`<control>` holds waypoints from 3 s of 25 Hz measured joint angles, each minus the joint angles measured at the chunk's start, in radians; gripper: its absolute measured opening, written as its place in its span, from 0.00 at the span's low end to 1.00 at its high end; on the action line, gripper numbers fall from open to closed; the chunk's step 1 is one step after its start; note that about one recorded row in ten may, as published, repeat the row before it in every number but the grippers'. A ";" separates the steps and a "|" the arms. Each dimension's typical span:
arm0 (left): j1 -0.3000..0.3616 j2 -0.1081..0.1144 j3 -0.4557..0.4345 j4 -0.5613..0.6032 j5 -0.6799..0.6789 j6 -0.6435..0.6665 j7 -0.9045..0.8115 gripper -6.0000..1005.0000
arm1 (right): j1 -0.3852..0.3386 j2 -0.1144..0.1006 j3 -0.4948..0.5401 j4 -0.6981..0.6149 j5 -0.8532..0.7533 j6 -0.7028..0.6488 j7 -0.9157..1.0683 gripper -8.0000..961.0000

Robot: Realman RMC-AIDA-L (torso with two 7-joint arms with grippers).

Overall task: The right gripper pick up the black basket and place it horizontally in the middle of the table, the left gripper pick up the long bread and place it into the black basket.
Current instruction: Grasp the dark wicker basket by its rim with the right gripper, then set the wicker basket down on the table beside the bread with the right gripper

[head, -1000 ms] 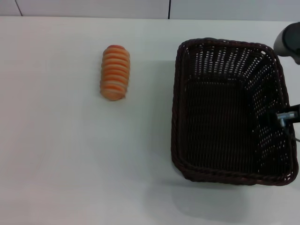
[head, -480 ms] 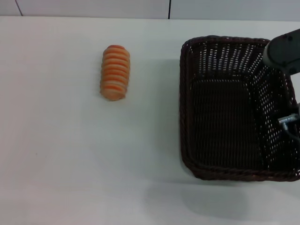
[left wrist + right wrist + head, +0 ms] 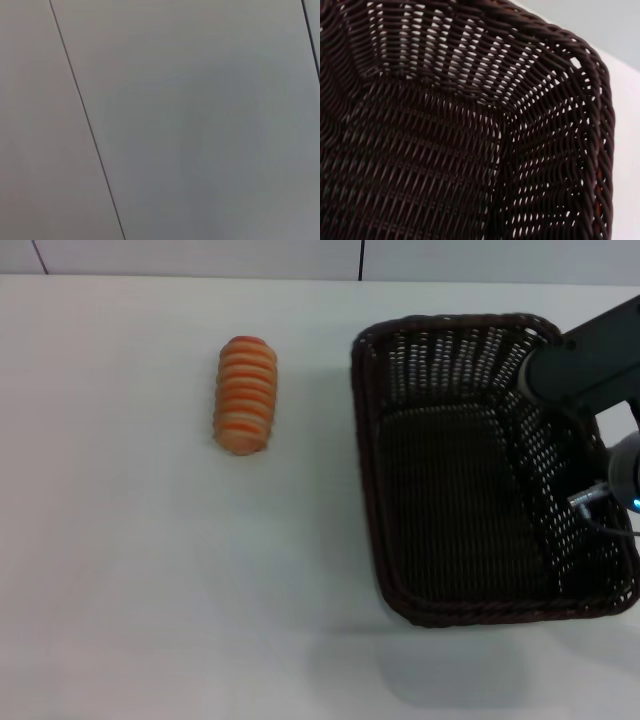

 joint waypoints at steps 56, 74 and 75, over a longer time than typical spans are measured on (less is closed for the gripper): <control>0.100 -0.005 0.023 0.126 -0.025 0.006 -0.017 0.77 | 0.209 -0.605 -0.126 0.130 0.685 0.612 -0.010 0.18; 0.112 -0.006 0.036 0.127 -0.025 0.008 -0.017 0.77 | 0.298 -0.585 -0.297 0.151 0.777 0.604 -0.008 0.18; 0.112 -0.006 0.036 0.127 -0.025 0.008 -0.017 0.77 | 0.296 -0.587 -0.298 0.154 0.780 0.600 -0.008 0.18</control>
